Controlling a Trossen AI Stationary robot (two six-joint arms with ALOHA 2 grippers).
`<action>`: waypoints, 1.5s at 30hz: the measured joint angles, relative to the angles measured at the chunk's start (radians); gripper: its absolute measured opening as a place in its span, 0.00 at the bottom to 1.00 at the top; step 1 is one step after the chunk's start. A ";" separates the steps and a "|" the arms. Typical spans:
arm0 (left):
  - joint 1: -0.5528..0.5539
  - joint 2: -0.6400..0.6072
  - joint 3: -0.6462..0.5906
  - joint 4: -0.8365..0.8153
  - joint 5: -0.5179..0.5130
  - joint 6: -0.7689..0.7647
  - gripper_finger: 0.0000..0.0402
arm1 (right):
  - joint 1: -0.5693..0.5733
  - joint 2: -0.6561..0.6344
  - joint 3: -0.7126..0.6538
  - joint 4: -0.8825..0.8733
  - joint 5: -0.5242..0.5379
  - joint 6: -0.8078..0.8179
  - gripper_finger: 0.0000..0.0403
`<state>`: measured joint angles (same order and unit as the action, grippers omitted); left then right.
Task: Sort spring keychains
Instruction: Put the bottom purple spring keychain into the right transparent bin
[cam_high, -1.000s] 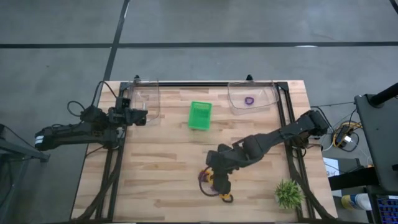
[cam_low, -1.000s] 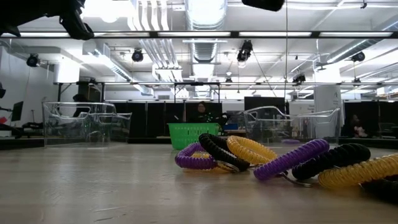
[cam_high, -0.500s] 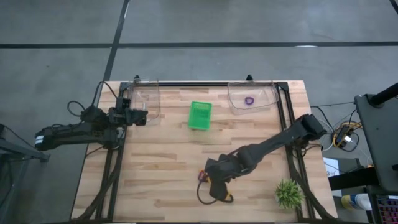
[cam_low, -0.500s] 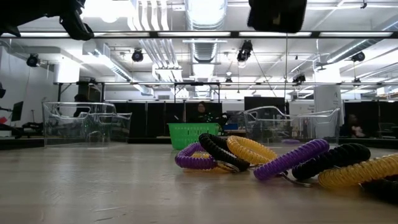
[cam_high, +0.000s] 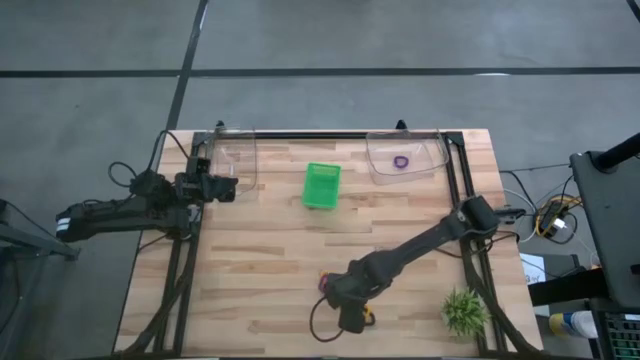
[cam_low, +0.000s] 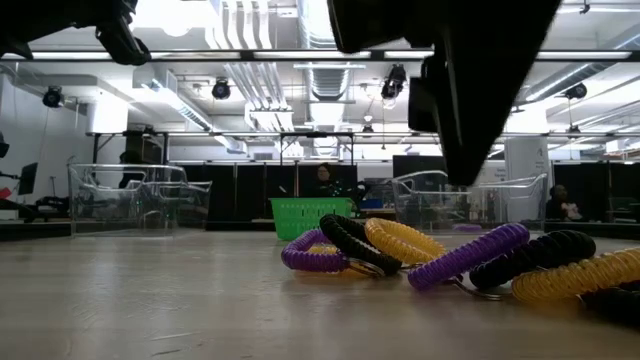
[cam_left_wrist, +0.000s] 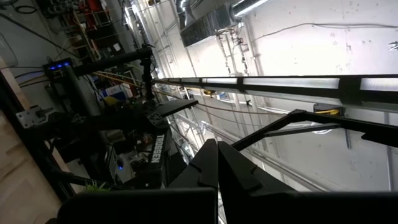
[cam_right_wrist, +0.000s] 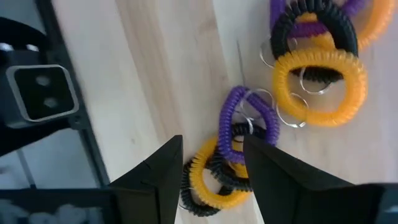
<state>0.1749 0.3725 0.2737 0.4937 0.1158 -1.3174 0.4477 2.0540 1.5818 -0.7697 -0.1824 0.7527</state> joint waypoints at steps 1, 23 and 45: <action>0.000 0.000 0.000 -0.001 0.000 0.000 0.01 | 0.000 0.006 0.000 -0.001 -0.001 -0.001 0.41; 0.000 0.001 0.000 -0.033 0.000 0.003 0.01 | 0.019 0.057 0.000 -0.011 0.001 -0.135 0.32; 0.000 0.001 0.000 -0.036 0.000 0.001 0.01 | 0.021 0.060 0.030 -0.066 -0.002 -0.111 0.05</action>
<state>0.1749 0.3737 0.2737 0.4578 0.1157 -1.3167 0.4686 2.1136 1.6121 -0.8356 -0.1844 0.6418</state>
